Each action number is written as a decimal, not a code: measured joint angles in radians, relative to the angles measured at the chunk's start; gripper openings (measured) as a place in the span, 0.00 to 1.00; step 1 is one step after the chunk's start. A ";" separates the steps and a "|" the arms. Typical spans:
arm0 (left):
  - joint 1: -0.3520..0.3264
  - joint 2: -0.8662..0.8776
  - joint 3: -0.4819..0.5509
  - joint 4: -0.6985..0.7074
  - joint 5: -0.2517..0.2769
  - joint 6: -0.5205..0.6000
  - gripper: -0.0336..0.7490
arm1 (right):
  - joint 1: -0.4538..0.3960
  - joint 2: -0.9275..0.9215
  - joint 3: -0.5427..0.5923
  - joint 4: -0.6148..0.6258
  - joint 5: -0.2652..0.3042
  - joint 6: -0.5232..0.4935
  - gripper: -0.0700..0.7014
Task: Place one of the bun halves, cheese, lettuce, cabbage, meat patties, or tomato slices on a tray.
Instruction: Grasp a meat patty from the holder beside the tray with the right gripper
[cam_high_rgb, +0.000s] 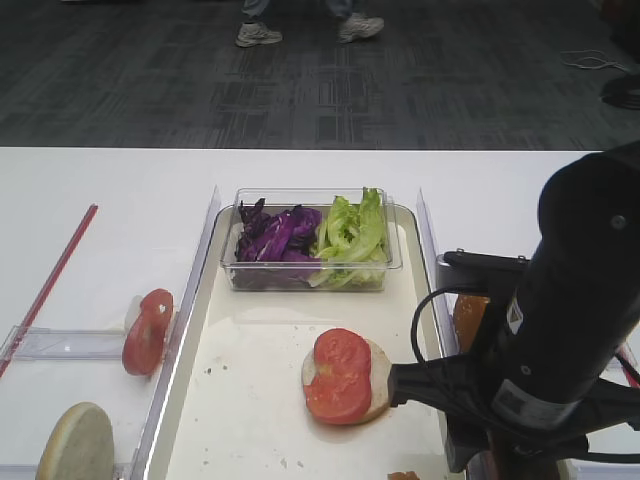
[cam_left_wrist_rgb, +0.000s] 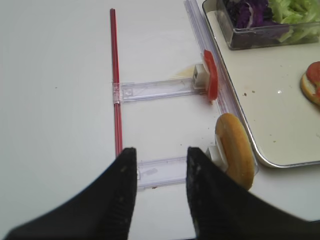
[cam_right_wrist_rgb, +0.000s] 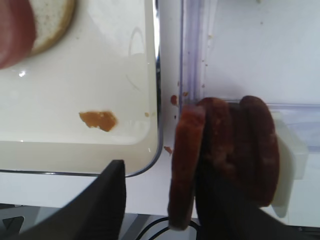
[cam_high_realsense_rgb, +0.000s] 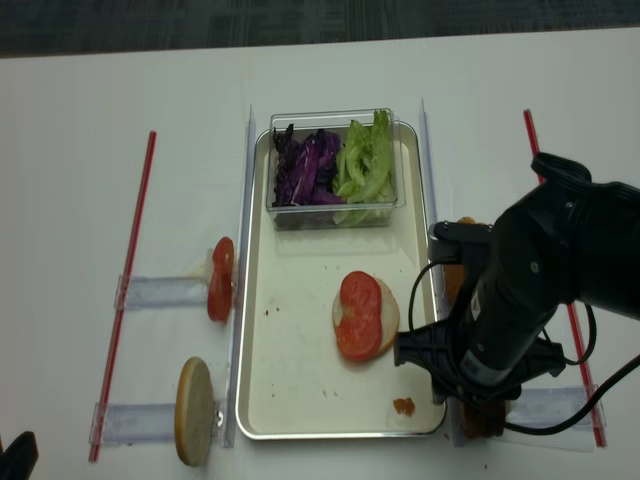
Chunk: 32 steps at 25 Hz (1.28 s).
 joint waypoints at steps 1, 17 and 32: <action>0.000 0.000 0.000 0.000 0.000 0.000 0.34 | 0.000 0.000 0.000 -0.003 0.000 0.000 0.55; 0.000 0.000 0.000 0.000 0.000 0.000 0.34 | 0.000 0.000 0.000 -0.042 0.014 0.005 0.23; 0.000 0.000 0.000 0.000 0.000 0.000 0.34 | 0.000 -0.046 0.000 -0.046 0.039 0.005 0.22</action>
